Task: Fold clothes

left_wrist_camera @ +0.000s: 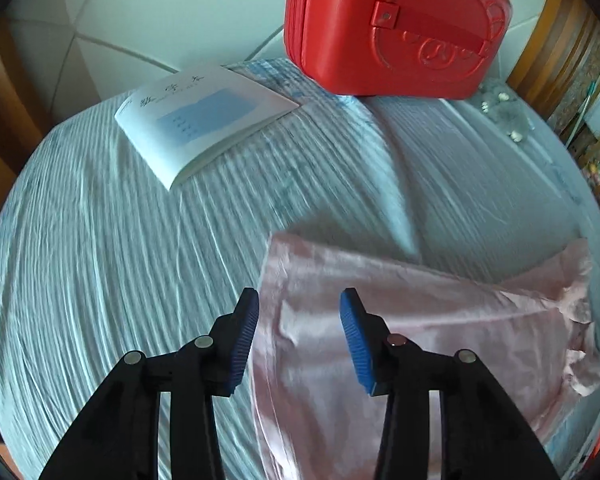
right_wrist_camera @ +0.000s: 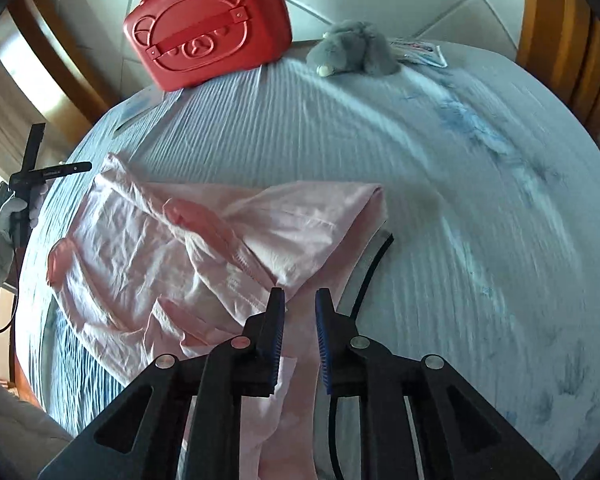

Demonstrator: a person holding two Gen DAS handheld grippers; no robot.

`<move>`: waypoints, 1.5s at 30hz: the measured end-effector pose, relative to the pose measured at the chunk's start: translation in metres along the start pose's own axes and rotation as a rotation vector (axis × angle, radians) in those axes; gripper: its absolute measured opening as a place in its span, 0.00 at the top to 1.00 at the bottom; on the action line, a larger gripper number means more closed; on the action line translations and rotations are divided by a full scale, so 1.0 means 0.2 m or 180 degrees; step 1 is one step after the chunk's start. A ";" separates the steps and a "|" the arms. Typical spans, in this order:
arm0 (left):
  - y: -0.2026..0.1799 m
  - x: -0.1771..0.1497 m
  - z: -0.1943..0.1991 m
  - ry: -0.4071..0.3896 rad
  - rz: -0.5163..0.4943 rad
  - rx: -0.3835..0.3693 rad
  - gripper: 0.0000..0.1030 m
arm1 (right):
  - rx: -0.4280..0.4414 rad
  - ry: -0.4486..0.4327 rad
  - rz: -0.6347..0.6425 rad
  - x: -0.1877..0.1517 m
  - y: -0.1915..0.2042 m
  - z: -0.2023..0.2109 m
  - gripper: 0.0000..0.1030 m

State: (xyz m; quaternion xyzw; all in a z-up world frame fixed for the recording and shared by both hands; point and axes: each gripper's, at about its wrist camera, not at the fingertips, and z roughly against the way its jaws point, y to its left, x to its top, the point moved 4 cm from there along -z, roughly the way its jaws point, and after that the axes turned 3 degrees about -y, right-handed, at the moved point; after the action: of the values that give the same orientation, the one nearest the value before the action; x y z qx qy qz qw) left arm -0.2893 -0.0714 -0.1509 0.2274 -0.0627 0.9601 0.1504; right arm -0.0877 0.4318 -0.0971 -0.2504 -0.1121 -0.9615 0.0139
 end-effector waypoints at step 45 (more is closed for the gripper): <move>0.01 -0.48 0.37 -0.0222 0.0530 -0.0100 0.80 | -0.0058 0.0090 0.0399 -0.03 0.31 -0.08 0.66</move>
State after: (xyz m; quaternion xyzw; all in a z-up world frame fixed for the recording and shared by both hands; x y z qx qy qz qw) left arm -0.1779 -0.1116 -0.1283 0.2524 -0.1015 0.9596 0.0714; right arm -0.0852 0.3669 -0.1014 -0.2435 -0.0873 -0.9632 0.0734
